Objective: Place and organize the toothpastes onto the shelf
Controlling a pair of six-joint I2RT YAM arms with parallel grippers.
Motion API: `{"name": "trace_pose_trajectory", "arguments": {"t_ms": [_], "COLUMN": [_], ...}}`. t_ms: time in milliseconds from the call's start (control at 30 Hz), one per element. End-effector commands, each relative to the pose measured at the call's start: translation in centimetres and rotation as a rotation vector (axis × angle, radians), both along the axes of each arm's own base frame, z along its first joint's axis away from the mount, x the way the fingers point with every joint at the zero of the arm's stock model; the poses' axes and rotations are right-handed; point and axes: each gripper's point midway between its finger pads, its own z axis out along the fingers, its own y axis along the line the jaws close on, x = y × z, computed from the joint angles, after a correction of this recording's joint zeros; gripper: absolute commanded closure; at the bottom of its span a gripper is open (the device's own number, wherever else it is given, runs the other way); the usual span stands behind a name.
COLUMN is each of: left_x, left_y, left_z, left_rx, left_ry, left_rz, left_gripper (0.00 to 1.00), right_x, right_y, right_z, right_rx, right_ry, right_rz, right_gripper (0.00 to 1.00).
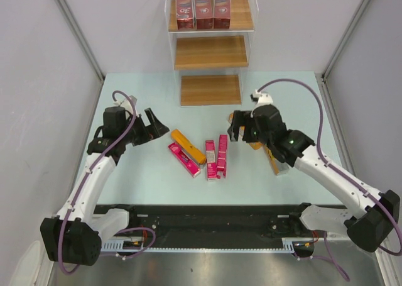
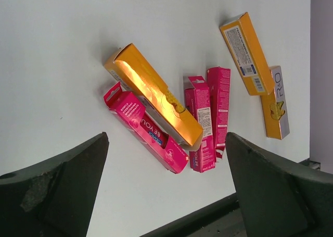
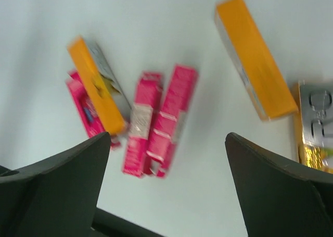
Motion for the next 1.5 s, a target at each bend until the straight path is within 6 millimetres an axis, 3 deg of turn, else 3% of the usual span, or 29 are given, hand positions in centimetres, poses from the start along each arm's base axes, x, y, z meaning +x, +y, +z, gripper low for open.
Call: {"name": "trace_pose_trajectory", "arguments": {"t_ms": [0, 133, 300, 433, 667, 733, 800, 933, 1067, 1300, 1467], "left_x": [0.2, 0.2, 0.2, 0.3, 0.5, 0.5, 0.5, 0.6, 0.6, 0.8, 0.9], "left_y": [-1.0, -1.2, -1.3, -1.2, -1.2, -1.2, -1.2, -1.1, -1.3, -1.6, -1.7], "left_z": [1.4, 1.8, 1.8, 2.0, 2.0, 1.7, 1.7, 1.5, 1.3, 0.6, 0.5], "left_rx": [-0.041, -0.046, -0.043, -0.029, -0.022, -0.017, -0.017, -0.012, -0.014, -0.031, -0.036], "left_ry": [-0.057, -0.063, -0.062, -0.053, -0.046, -0.039, -0.036, -0.032, -0.027, -0.012, -0.007], "left_rz": [-0.031, -0.042, -0.049, -0.053, -0.057, -0.058, -0.060, -0.061, -0.064, -0.072, -0.077], "left_gripper": [0.00, 0.00, 0.00, 0.00, 0.00, 0.00, 0.00, 0.00, 0.00, 0.00, 0.00], "right_x": [-2.3, -3.1, -2.8, -1.9, 0.5, 1.3, 2.0, 4.2, 4.8, 2.2, 0.7], "right_y": [-1.7, -2.0, -1.9, -1.9, -1.1, -1.7, -2.6, -7.2, -10.9, -14.5, -16.0], "right_z": [-2.5, -3.8, -3.6, -3.8, -6.5, -7.2, -8.4, -10.2, -11.8, -16.9, -18.8], "right_rx": [-0.056, -0.099, -0.099, -0.114, -0.174, -0.191, -0.216, -0.239, -0.276, -0.316, -0.333], "right_ry": [0.057, 0.077, 0.060, 0.045, 0.060, 0.072, 0.101, 0.171, 0.238, 0.443, 0.504], "right_rz": [-0.015, 0.001, -0.001, -0.011, -0.008, -0.033, -0.066, -0.200, -0.273, -0.355, -0.394], "right_gripper": [0.00, 0.00, 0.00, 0.01, 0.02, 0.02, 0.02, 0.03, 0.02, 0.00, 0.01]}}
